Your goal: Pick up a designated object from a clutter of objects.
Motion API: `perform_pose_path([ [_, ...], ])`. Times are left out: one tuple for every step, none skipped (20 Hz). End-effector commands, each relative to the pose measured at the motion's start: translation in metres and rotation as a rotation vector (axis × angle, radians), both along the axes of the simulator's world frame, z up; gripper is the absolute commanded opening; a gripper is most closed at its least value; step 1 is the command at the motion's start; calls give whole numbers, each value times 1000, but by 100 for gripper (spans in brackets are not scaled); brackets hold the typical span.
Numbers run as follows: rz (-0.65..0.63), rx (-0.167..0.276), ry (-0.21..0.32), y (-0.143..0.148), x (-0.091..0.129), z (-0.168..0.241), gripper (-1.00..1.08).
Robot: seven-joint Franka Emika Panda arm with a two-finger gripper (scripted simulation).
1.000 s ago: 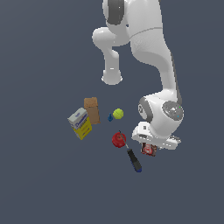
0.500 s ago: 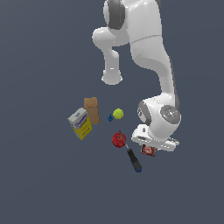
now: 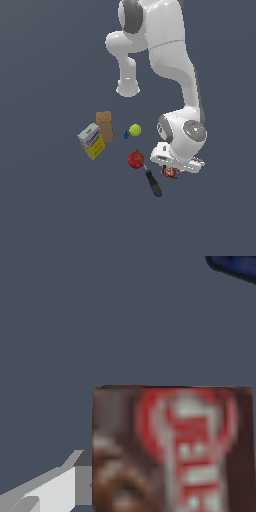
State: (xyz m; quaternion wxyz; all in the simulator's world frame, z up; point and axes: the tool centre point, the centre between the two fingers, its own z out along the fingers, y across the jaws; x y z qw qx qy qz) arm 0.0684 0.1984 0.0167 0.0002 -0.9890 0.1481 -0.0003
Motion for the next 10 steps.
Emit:
perform_pose_path([
  [0, 0, 0, -1, 0, 1, -100],
  [0, 0, 0, -3, -1, 3, -100],
  [0, 0, 0, -4, -1, 5, -100],
  [0, 0, 0, -6, -2, 7, -100],
  [0, 0, 0, -9, -2, 9, -100],
  [0, 0, 0, -11, -3, 12, -100],
  [0, 0, 0, -14, -4, 16, -100],
  [0, 0, 0, -18, -5, 19, -100],
  [0, 0, 0, -21, -6, 24, -100],
  [0, 0, 0, -26, -7, 28, -100],
])
